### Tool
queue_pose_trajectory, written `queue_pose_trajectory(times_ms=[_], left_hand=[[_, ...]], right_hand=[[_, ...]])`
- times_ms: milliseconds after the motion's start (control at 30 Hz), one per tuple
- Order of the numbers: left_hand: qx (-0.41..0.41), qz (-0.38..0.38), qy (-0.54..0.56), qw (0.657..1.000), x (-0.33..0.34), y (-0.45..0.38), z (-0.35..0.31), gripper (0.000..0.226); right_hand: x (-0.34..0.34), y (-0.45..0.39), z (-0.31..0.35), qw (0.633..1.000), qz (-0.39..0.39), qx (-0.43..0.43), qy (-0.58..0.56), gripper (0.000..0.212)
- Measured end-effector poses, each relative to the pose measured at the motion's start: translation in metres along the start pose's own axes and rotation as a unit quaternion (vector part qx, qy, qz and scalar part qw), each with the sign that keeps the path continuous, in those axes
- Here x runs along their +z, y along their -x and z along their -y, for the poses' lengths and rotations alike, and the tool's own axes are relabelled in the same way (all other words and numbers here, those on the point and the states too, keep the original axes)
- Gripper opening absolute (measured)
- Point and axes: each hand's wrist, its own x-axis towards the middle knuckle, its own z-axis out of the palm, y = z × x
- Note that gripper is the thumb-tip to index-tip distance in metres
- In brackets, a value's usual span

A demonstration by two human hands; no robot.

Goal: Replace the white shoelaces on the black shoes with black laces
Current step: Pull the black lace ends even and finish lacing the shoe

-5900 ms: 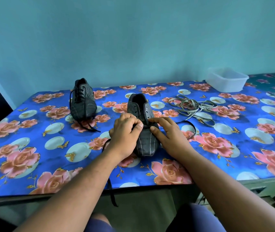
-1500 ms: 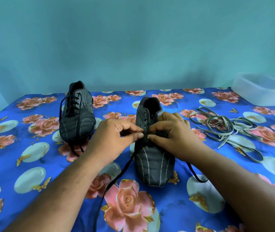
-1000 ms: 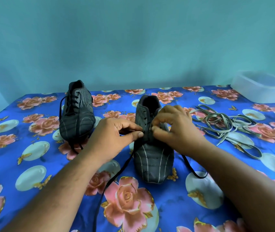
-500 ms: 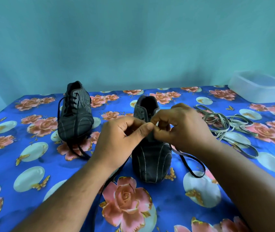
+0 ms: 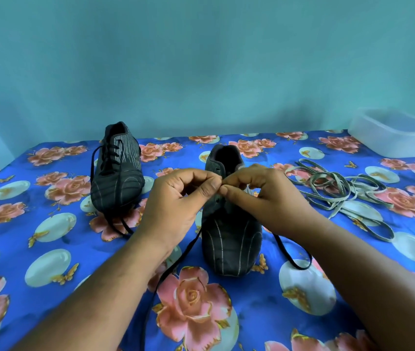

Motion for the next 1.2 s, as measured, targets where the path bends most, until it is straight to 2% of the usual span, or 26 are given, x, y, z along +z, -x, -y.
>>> queue_pose_trajectory(times_ms=[133,300,467,567,767,867,1033,1200], left_hand=[[0.001,-0.007,-0.029,1.000,-0.005,-0.003,0.009,0.007],[0.007,-0.001,-0.041,0.999,-0.003,-0.002,0.007,0.010],[-0.030,0.032,-0.213,0.976,-0.002,0.003,0.015,0.044],[-0.053,0.049,-0.234,0.970,0.004,0.007,0.016,0.061],[-0.065,0.003,-0.226,0.972,0.007,0.007,0.014,0.048],[-0.073,0.019,-0.204,0.976,0.003,0.005,0.017,0.037],[-0.116,0.085,-0.096,0.985,-0.018,-0.006,0.016,0.012],[-0.087,0.095,-0.109,0.986,-0.020,-0.008,0.018,0.025]], right_hand=[[-0.005,0.000,0.001,0.990,-0.017,0.093,-0.109,0.008],[-0.006,0.000,0.004,0.993,0.005,0.102,-0.064,0.006],[-0.016,-0.001,-0.004,0.989,0.021,0.141,0.040,0.013],[-0.014,0.000,-0.006,0.986,0.054,0.142,0.070,0.012],[0.002,0.002,-0.008,0.986,0.042,0.105,0.123,0.006],[0.007,0.002,-0.012,0.989,0.041,0.134,0.039,0.006],[0.004,-0.001,-0.012,0.983,0.030,0.175,-0.050,0.010],[0.006,0.001,-0.017,0.985,0.059,0.155,-0.041,0.015]])
